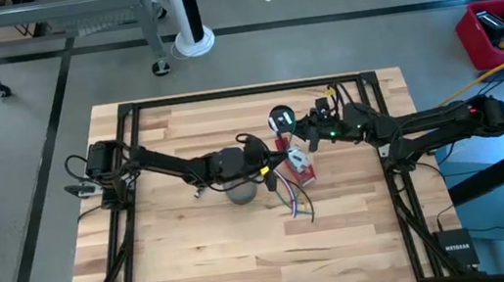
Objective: Coil cords
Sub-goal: Coil the green wire into the spool
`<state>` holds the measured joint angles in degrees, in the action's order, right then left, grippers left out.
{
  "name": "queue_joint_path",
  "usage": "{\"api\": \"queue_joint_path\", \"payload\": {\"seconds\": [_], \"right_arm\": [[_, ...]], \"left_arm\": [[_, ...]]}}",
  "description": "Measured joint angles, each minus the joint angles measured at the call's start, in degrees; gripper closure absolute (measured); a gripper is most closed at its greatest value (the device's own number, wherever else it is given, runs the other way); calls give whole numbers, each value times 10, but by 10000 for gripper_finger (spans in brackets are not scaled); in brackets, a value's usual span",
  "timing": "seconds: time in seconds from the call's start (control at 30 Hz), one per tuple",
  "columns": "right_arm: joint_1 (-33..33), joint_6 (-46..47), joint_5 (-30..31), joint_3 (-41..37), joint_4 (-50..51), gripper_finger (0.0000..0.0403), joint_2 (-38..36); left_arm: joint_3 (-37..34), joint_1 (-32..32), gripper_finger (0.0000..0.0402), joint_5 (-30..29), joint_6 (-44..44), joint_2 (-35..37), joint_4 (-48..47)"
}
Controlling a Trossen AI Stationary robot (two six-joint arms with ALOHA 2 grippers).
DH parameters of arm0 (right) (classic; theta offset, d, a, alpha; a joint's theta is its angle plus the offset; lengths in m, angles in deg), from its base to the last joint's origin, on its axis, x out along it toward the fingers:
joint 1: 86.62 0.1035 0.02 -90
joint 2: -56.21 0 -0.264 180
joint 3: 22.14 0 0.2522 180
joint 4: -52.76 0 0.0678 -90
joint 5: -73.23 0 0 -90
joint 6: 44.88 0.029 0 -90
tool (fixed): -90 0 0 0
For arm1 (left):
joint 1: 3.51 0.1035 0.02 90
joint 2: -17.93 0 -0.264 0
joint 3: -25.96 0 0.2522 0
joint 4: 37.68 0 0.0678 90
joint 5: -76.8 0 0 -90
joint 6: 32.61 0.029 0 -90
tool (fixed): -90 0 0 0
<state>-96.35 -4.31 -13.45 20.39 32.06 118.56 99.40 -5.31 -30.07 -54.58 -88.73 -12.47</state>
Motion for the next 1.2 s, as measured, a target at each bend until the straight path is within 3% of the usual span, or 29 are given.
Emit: {"api": "queue_joint_path", "payload": {"seconds": [0.27, 0.53, 0.77, 1.03, 1.2], "right_arm": [[0, 13, -15, 0, -15, 400, 3], [0, 12, -15, 0, 6, 400, 0], [0, 12, -15, 0, 88, 400, -13], [0, 13, -15, -1, 216, 400, -91], [0, 29, -15, 0, 270, 400, -122]], "left_arm": [[0, 5, 400, 1, -17, 0, -8], [0, -4, 401, -14, -47, 1, -75], [0, -1, 401, -31, -78, 12, -142], [0, 9, 401, -47, -113, 53, -260], [0, 26, 402, -44, -138, 80, -270]]}}
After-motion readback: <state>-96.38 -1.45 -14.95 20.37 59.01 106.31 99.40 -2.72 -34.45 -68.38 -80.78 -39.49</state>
